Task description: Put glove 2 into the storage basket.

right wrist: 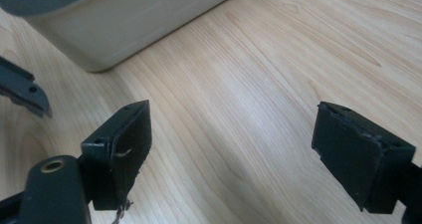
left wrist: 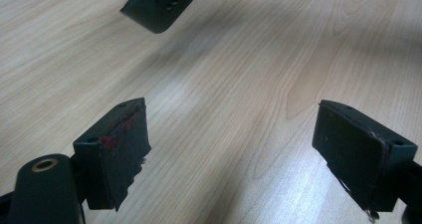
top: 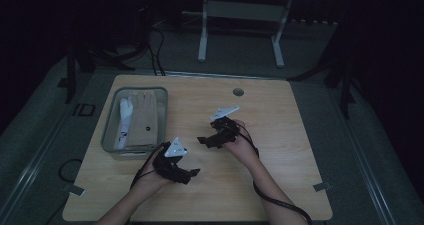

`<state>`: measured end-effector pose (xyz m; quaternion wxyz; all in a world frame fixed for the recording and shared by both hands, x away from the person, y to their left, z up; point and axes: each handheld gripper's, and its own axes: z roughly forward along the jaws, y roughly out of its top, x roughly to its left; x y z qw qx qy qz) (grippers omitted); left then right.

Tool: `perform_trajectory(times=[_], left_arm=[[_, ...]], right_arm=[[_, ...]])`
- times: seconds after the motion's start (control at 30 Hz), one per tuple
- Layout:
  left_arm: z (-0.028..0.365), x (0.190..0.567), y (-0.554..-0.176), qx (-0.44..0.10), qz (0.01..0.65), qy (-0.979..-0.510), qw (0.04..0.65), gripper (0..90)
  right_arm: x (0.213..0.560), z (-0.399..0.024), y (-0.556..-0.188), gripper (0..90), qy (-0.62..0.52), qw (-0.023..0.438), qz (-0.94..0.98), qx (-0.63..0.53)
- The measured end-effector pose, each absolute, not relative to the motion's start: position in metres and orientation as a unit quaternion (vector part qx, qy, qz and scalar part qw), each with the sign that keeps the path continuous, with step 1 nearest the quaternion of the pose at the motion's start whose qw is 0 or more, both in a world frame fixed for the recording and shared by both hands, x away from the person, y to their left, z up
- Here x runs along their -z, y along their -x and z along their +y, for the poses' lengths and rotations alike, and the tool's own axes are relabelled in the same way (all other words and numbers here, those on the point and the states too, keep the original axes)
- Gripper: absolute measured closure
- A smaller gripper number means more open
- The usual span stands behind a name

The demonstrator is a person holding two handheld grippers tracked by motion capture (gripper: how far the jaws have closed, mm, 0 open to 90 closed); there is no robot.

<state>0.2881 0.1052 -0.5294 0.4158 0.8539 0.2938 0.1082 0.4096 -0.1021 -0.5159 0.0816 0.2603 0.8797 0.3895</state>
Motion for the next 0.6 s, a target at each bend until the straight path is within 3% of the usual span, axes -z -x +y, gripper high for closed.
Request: perform_trajectory(times=[0.6], left_arm=[[0.087, 0.548, -0.290, -0.090, 0.271, -0.862, 0.418, 14.5]], right_arm=[[0.541, -0.148, -0.395, 15.8, -0.293, 0.082, 0.868, -0.393]])
